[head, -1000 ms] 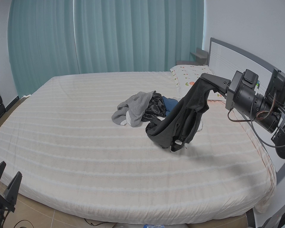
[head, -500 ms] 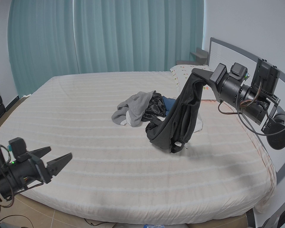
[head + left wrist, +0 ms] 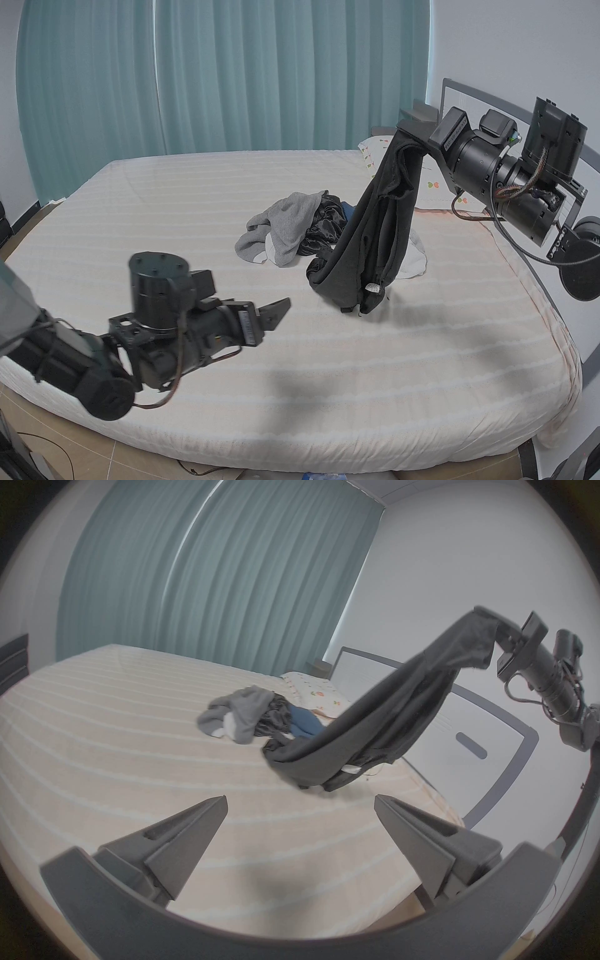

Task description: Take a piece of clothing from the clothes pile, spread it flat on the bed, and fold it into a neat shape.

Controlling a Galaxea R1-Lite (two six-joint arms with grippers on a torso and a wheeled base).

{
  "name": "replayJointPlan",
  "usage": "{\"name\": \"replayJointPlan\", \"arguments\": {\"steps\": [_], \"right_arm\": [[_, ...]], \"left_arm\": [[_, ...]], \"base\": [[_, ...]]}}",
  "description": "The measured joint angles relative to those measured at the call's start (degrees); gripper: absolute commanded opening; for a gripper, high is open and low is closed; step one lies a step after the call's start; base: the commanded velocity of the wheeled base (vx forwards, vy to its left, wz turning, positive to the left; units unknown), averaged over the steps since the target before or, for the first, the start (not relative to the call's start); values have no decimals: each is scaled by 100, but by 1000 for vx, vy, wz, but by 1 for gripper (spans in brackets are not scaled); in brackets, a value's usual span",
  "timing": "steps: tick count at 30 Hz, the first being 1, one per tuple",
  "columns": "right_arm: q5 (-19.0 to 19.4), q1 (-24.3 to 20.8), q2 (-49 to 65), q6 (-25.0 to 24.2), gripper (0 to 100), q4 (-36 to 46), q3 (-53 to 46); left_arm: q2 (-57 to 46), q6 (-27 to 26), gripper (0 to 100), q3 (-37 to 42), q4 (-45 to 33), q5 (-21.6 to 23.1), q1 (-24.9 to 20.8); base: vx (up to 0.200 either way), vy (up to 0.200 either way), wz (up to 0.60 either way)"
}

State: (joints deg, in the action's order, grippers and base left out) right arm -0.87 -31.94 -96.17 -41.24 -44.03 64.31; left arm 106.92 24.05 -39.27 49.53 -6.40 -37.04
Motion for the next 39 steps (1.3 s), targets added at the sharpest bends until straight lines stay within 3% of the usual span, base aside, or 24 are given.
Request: {"name": "replayJointPlan", "arguments": {"steps": [7,12,22,39], "right_arm": [[-102,-91,59,16,0,60,127],[-118,-166,150,11,0,68,102],[-107,-463,393,2,0,76,-188],[-124,-1271,574,-13,0,73,-127]], "left_arm": [[1089,567,100,-1180,83,-430,-627],[1526,1033,100,-1710,-54,-624,-822],[1752,1694,100,-1991,-133,-717,-699],[1755,2022,100,-2008,-133,-602,-550]], "base": [[0,0,0],[0,0,0],[0,0,0],[0,0,0]]}}
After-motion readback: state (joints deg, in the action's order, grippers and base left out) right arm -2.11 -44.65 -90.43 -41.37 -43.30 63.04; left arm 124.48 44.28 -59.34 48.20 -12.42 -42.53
